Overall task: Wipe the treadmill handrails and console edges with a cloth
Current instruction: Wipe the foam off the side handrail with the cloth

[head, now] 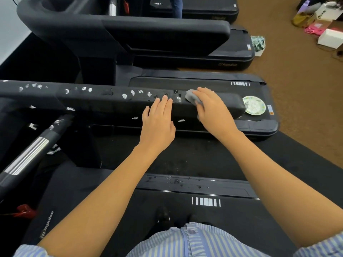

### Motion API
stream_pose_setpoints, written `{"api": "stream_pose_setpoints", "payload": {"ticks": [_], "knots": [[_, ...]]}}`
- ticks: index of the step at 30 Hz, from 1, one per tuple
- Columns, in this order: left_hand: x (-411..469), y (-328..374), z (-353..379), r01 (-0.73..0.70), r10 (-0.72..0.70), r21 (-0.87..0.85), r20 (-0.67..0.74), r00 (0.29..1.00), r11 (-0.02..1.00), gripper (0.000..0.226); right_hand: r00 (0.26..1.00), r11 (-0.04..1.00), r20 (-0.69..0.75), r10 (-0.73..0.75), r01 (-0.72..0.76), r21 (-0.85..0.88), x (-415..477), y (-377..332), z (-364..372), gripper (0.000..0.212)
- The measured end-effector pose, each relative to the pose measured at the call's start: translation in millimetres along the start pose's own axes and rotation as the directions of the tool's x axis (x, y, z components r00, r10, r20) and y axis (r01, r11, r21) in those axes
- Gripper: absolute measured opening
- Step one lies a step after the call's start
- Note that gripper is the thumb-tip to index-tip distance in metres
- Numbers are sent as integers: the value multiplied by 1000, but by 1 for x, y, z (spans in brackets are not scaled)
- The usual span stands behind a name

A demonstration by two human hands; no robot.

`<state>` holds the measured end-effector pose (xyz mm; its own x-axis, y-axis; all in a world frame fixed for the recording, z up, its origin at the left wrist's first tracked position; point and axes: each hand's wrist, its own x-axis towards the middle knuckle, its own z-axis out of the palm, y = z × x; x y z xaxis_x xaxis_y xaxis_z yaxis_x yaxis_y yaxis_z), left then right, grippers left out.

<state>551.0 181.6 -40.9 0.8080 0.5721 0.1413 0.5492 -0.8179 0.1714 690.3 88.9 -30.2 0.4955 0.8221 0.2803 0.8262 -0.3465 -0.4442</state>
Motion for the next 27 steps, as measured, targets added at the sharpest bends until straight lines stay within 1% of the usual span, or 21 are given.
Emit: {"api": "stream_pose_setpoints", "payload": {"ticks": [3, 5, 10, 13, 16, 18, 19, 20, 21, 23, 25, 26, 27], "knots": [[0, -1, -2, -2, 2, 7, -1, 1000, 1000, 61, 997, 998, -30, 69, -69, 14, 9, 1, -4, 23], [0, -1, -3, -7, 7, 8, 3, 1000, 1000, 61, 997, 997, -5, 81, -81, -6, 20, -7, -3, 19], [0, -1, -6, -18, 18, 3, 4, 1000, 1000, 62, 990, 997, 144, -14, 24, -69, 35, -33, 10, 33], [0, -1, -5, -16, 16, -9, -1, 1000, 1000, 62, 981, 994, 189, -37, 55, -90, 27, -29, 10, 38], [-1, -2, -6, -18, 18, -17, 1, 1000, 1000, 63, 985, 997, 158, 67, -62, -39, 20, -24, -3, 38], [-1, -3, -7, -21, 21, -16, 3, 1000, 1000, 63, 961, 987, 228, 159, -148, -65, 32, -26, -6, 32], [-1, -3, -7, -23, 23, -15, 5, 1000, 1000, 64, 943, 981, 277, 186, -165, -99, 40, -29, -5, 32], [-1, -3, -8, -24, 24, -14, 5, 1000, 1000, 64, 939, 981, 291, 184, -156, -117, 44, -34, -2, 32], [-2, -3, -7, -25, 25, -10, 8, 1000, 1000, 65, 949, 985, 274, 154, -123, -125, 46, -38, 2, 32], [-1, -4, -7, -28, 28, -1, 15, 1000, 1000, 67, 973, 992, 228, 43, -14, -129, 42, -42, 9, 31], [-2, -4, -7, -29, 29, -11, 12, 1000, 1000, 68, 971, 987, 227, -72, 101, -121, 30, -39, 10, 36], [-2, -4, -8, -29, 29, -20, 9, 1000, 999, 67, 964, 986, 248, -92, 123, -114, 24, -37, 7, 39], [-2, -4, -8, -30, 30, -27, 8, 1000, 999, 67, 963, 989, 257, -81, 110, -102, 21, -34, 3, 42]]}}
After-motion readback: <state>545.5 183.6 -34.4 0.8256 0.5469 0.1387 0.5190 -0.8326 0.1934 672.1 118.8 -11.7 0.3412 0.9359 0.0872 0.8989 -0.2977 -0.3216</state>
